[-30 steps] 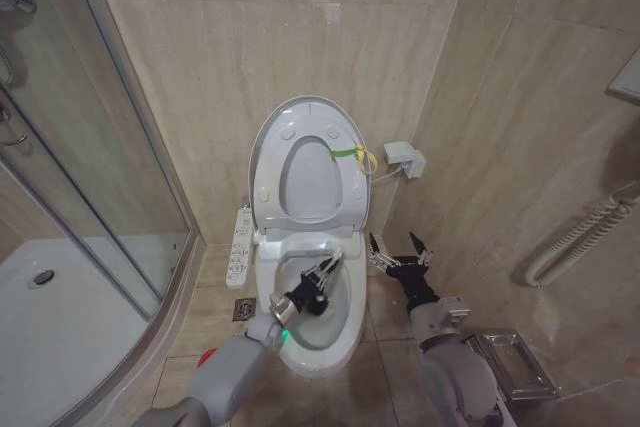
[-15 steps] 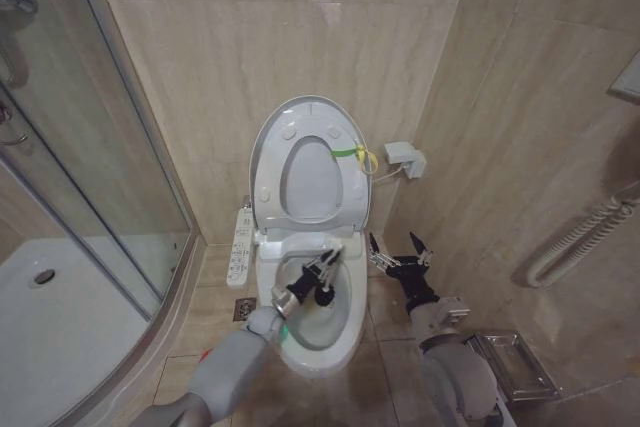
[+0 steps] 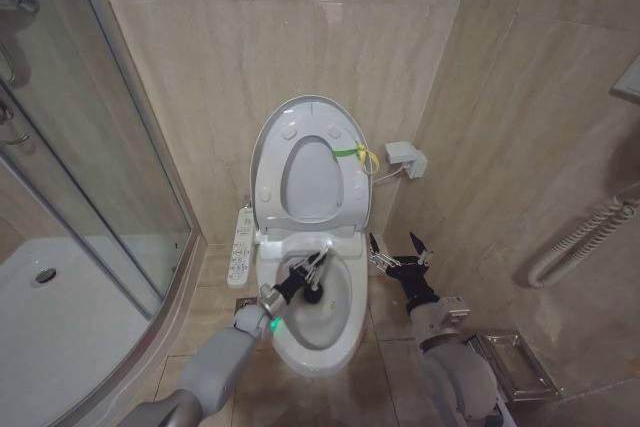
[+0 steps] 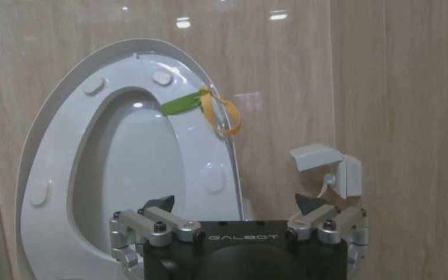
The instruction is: Open the toilet lid, clean the toilet bowl with a toilet brush, close the toilet lid, and flush.
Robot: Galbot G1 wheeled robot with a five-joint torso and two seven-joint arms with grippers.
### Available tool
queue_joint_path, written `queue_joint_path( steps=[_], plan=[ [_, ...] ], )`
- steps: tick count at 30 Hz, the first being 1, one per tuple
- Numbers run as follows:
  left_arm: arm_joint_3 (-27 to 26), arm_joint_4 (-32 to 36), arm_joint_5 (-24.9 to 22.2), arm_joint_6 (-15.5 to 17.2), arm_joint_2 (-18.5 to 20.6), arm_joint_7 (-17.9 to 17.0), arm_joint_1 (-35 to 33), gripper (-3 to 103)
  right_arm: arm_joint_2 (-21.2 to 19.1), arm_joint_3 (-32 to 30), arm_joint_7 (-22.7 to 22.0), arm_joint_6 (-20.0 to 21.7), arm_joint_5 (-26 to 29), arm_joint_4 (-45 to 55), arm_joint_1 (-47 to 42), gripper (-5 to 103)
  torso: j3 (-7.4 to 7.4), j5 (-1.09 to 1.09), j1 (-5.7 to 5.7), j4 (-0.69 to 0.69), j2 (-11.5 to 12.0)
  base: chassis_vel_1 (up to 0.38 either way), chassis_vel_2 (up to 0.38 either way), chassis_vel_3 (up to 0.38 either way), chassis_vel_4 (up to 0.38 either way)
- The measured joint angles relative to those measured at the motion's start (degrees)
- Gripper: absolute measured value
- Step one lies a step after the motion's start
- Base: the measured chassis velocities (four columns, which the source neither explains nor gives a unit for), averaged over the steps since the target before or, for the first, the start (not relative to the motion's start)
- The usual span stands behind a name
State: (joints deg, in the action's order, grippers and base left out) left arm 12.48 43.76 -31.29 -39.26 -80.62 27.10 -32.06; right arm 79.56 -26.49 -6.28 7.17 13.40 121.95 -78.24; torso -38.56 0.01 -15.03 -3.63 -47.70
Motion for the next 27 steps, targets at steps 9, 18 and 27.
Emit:
queue_joint_path(
  steps=[9, 18, 27],
  plan=[
    [3.1, -1.3, -2.8, -0.5, -2.6, 0.4, -1.2, 18, 0.0, 0.0, 0.0, 0.0, 0.0, 0.0, 0.0, 100, 0.00, -0.02, 0.00, -0.02, 0.0, 0.000, 0.000, 0.000, 0.000],
    [-0.5, -1.2, 1.8, 0.8, 0.5, -0.5, -1.0, 18, 0.0, 0.0, 0.0, 0.0, 0.0, 0.0, 0.0, 100, -0.01, 0.01, 0.00, 0.03, 0.0, 0.000, 0.000, 0.000, 0.000],
    [1.4, -0.2, -1.8, -1.0, -2.1, 0.1, -1.6, 18, 0.0, 0.0, 0.0, 0.0, 0.0, 0.0, 0.0, 100, 0.00, -0.02, 0.00, -0.04, 0.0, 0.000, 0.000, 0.000, 0.000]
  ],
)
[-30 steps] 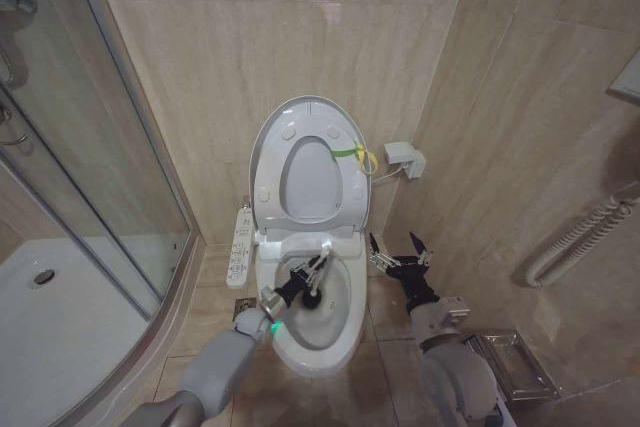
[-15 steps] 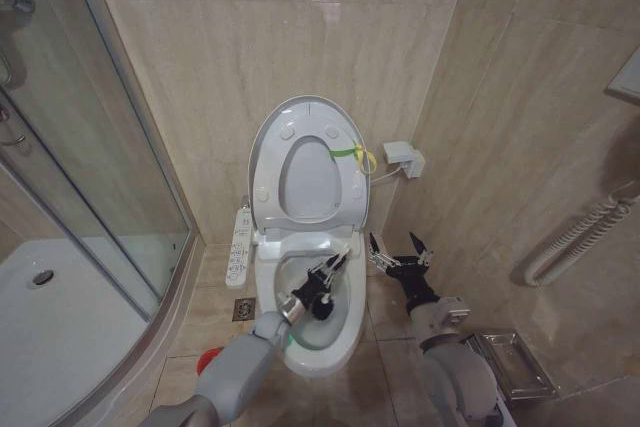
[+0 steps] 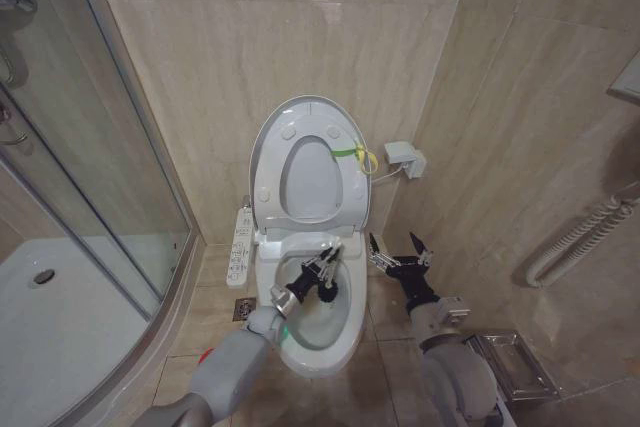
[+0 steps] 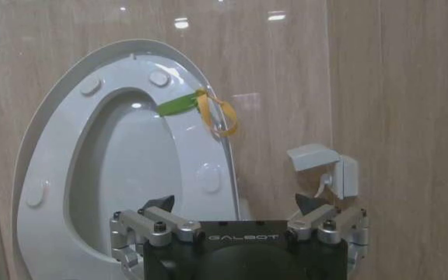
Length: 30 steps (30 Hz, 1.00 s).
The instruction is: Open the toilet lid, clean the toilet bowl with a toilet brush, close the toilet lid, and flush.
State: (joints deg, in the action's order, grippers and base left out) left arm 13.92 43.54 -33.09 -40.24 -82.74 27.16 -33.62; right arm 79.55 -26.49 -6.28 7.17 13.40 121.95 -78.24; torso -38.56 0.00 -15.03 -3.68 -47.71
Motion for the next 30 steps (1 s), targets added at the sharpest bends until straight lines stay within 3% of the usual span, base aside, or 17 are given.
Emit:
queue_joint_path(
  steps=[11, 16, 30],
  plan=[
    [-4.7, 0.2, 6.3, 2.2, 3.6, -2.0, -1.6, 18, 0.0, 0.0, 0.0, 0.0, 0.0, 0.0, 0.0, 100, -0.01, 0.00, -0.01, 0.05, 0.0, 0.000, 0.000, 0.000, 0.000],
    [-10.3, 4.4, 13.4, 0.7, 4.8, -5.7, -5.0, 18, 0.0, 0.0, 0.0, 0.0, 0.0, 0.0, 0.0, 100, 0.00, -0.01, 0.00, 0.02, 0.0, 0.000, 0.000, 0.000, 0.000],
    [-16.1, 13.3, 14.2, -3.0, 5.2, -8.6, -11.3, 18, 0.0, 0.0, 0.0, 0.0, 0.0, 0.0, 0.0, 100, 0.00, 0.00, 0.00, 0.03, 0.0, 0.000, 0.000, 0.000, 0.000]
  ],
)
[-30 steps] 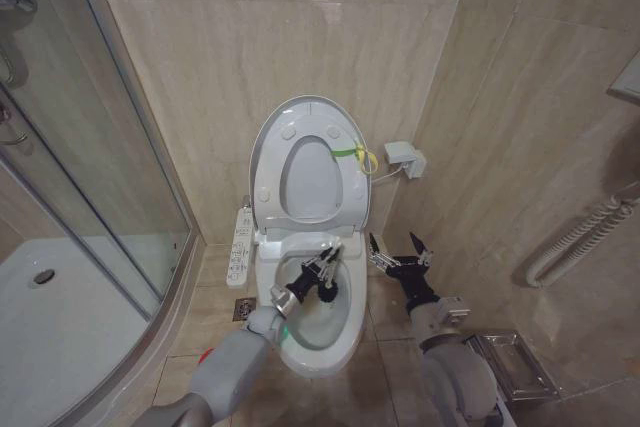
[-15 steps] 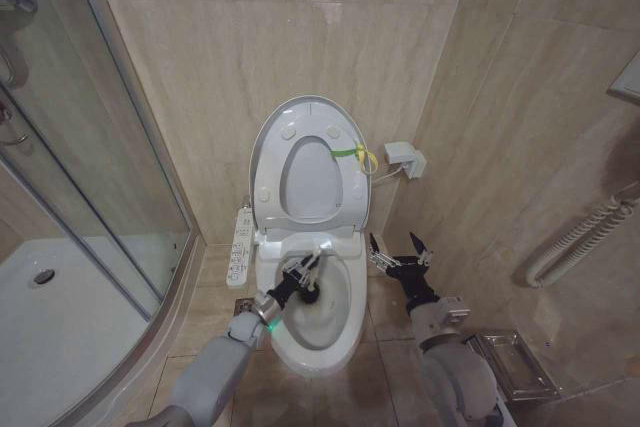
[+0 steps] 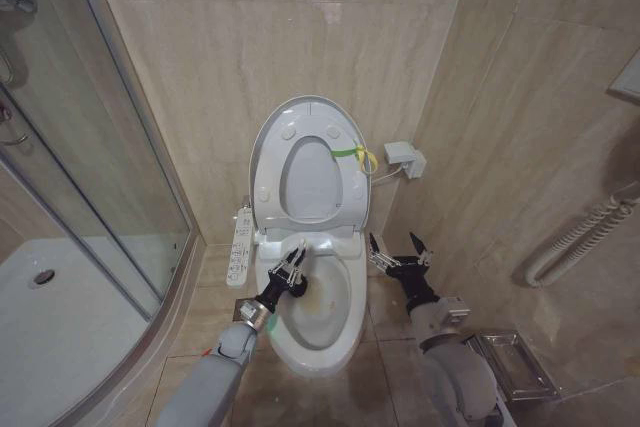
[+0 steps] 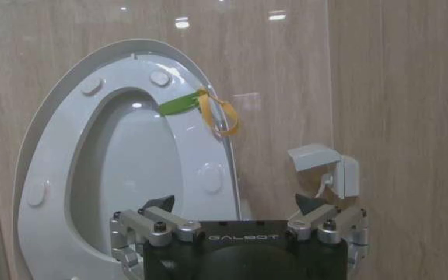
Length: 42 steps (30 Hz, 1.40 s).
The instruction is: Open the toilet lid, clean the toilet bowl with a toilet brush, close the toilet lid, and flush.
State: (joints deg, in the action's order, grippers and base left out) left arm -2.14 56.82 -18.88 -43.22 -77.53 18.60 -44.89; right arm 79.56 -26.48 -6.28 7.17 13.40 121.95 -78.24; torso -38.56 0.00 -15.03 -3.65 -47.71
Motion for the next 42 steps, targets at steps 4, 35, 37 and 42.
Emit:
queue_joint_path(
  steps=[4, 35, 37, 42],
  plan=[
    [-0.5, 1.0, -0.1, -0.1, -0.1, -0.3, -0.4, 18, 0.0, 0.0, 0.0, 0.0, 0.0, 0.0, 0.0, 100, 0.00, 0.00, 0.00, 0.00, 0.0, 0.000, 0.000, 0.000, 0.000],
    [-5.7, 43.4, -3.0, 15.5, 9.9, -10.6, -23.7, 18, 0.0, 0.0, 0.0, 0.0, 0.0, 0.0, 0.0, 100, 0.01, 0.01, 0.01, 0.01, 0.0, 0.000, 0.000, 0.000, 0.000],
    [-5.9, 44.1, -2.8, 15.4, 9.9, -10.6, -24.3, 18, 0.0, 0.0, 0.0, 0.0, 0.0, 0.0, 0.0, 100, 0.00, -0.01, 0.00, 0.00, 0.0, 0.000, 0.000, 0.000, 0.000],
    [-5.9, 46.3, -2.8, 15.6, 9.8, -10.6, -24.9, 18, 0.0, 0.0, 0.0, 0.0, 0.0, 0.0, 0.0, 100, 0.00, 0.00, 0.00, -0.01, 0.0, 0.000, 0.000, 0.000, 0.000]
  ],
)
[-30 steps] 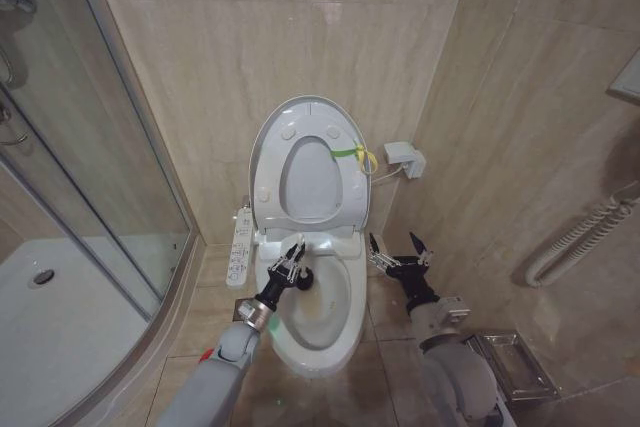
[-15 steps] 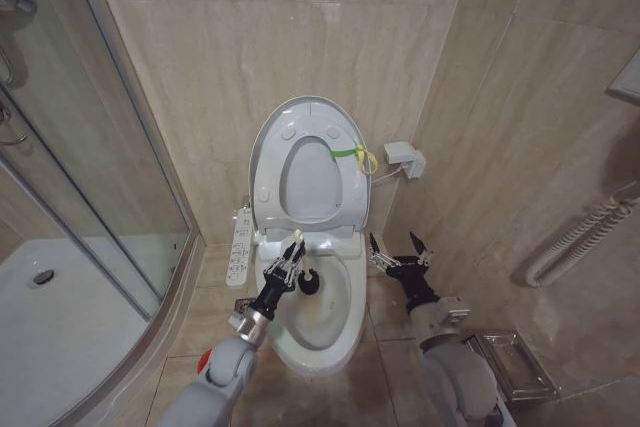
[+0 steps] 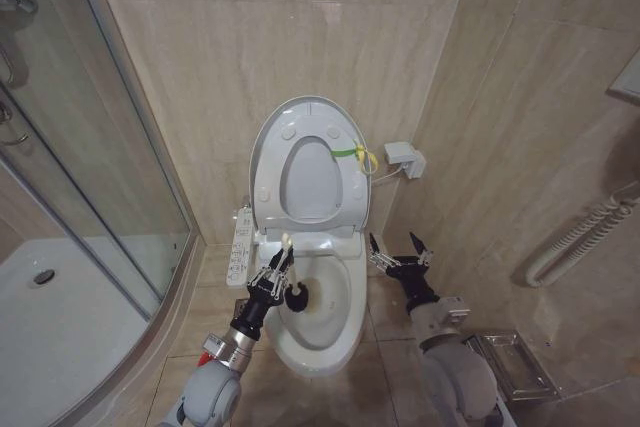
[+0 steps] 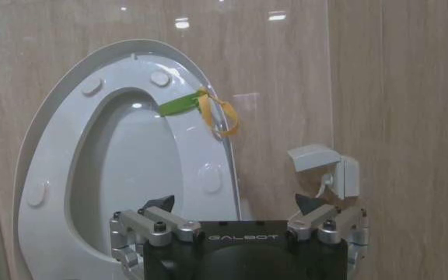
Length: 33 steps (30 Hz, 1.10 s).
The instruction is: Open the toilet lid, clean the toilet bowl with a toilet brush, close the toilet lid, and flush.
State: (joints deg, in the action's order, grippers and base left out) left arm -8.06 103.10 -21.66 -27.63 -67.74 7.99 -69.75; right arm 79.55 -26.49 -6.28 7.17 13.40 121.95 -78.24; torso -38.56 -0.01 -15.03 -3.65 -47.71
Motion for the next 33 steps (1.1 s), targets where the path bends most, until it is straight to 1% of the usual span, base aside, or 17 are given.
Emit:
queue_joint_path(
  steps=[6, 9, 13, 14, 16, 18, 19, 21, 23, 24, 26, 27, 28, 30, 32, 33],
  plan=[
    [-1.1, 3.9, 0.8, 0.4, 0.5, -0.6, -2.2, 18, 0.0, 0.0, 0.0, 0.0, 0.0, 0.0, 0.0, 100, 0.00, 0.00, 0.00, 0.00, 0.0, 0.000, 0.000, 0.000, 0.000],
    [-2.6, 5.2, 1.1, 0.1, 0.9, -0.8, -3.9, 18, 0.0, 0.0, 0.0, 0.0, 0.0, 0.0, 0.0, 100, 0.00, 0.00, 0.00, 0.01, 0.0, 0.000, 0.000, 0.000, 0.000],
    [-6.5, 9.1, 2.0, -0.6, 1.2, -2.0, -9.0, 18, 0.0, 0.0, 0.0, 0.0, 0.0, 0.0, 0.0, 100, 0.00, 0.00, 0.00, 0.01, 0.0, 0.000, 0.000, 0.000, 0.000],
    [-6.5, 9.1, 2.0, -0.6, 1.2, -2.0, -9.0, 18, 0.0, 0.0, 0.0, 0.0, 0.0, 0.0, 0.0, 100, 0.00, 0.00, 0.00, 0.01, 0.0, 0.000, 0.000, 0.000, 0.000],
    [-9.4, 11.6, 3.3, -0.7, 1.0, -2.9, -13.3, 18, 0.0, 0.0, 0.0, 0.0, 0.0, 0.0, 0.0, 100, 0.00, -0.01, 0.00, 0.00, 0.0, 0.000, 0.000, 0.000, 0.000],
    [-13.2, 14.1, 4.7, -1.0, 0.3, -4.5, -19.4, 18, 0.0, 0.0, 0.0, 0.0, 0.0, 0.0, 0.0, 100, 0.00, 0.00, 0.00, 0.01, 0.0, 0.000, 0.000, 0.000, 0.000],
    [-13.2, 14.1, 4.7, -1.0, 0.3, -4.5, -19.4, 18, 0.0, 0.0, 0.0, 0.0, 0.0, 0.0, 0.0, 100, 0.00, 0.00, 0.00, 0.01, 0.0, 0.000, 0.000, 0.000, 0.000],
    [-16.3, 16.2, 6.0, -1.4, -0.7, -6.0, -24.8, 18, 0.0, 0.0, 0.0, 0.0, 0.0, 0.0, 0.0, 100, 0.00, 0.00, 0.00, 0.02, 0.0, 0.000, 0.000, 0.000, 0.000],
    [-19.1, 17.2, 7.0, -3.0, -1.8, -6.6, -29.4, 18, 0.0, 0.0, 0.0, 0.0, 0.0, 0.0, 0.0, 100, 0.00, 0.01, 0.00, 0.03, 0.0, 0.000, 0.000, 0.000, 0.000],
    [-19.1, 17.2, 7.0, -3.0, -1.8, -6.6, -29.4, 18, 0.0, 0.0, 0.0, 0.0, 0.0, 0.0, 0.0, 100, 0.00, 0.01, 0.00, 0.03, 0.0, 0.000, 0.000, 0.000, 0.000],
    [-22.4, 16.4, 8.1, -6.0, -2.9, -6.7, -32.5, 18, 0.0, 0.0, 0.0, 0.0, 0.0, 0.0, 0.0, 100, 0.01, 0.01, 0.01, 0.02, 0.0, 0.000, 0.000, 0.000, 0.000],
    [-23.8, 15.5, 8.6, -7.2, -3.3, -6.9, -33.0, 18, 0.0, 0.0, 0.0, 0.0, 0.0, 0.0, 0.0, 100, 0.01, 0.01, 0.01, 0.02, 0.0, 0.000, 0.000, 0.000, 0.000],
    [-23.8, 15.5, 8.6, -7.2, -3.3, -6.9, -33.0, 18, 0.0, 0.0, 0.0, 0.0, 0.0, 0.0, 0.0, 100, 0.01, 0.01, 0.01, 0.02, 0.0, 0.000, 0.000, 0.000, 0.000],
    [-26.2, 13.1, 9.1, -9.6, -4.1, -7.1, -32.9, 18, 0.0, 0.0, 0.0, 0.0, 0.0, 0.0, 0.0, 100, 0.00, 0.00, 0.00, 0.01, 0.0, 0.000, 0.000, 0.000, 0.000],
    [-27.6, 10.9, 9.2, -11.1, -4.5, -7.4, -32.3, 18, 0.0, 0.0, 0.0, 0.0, 0.0, 0.0, 0.0, 100, 0.00, 0.00, -0.01, 0.00, 0.0, 0.000, 0.000, 0.000, 0.000],
    [-27.6, 10.9, 9.2, -11.1, -4.5, -7.4, -32.3, 18, 0.0, 0.0, 0.0, 0.0, 0.0, 0.0, 0.0, 100, 0.00, 0.00, -0.01, 0.00, 0.0, 0.000, 0.000, 0.000, 0.000]
  ],
)
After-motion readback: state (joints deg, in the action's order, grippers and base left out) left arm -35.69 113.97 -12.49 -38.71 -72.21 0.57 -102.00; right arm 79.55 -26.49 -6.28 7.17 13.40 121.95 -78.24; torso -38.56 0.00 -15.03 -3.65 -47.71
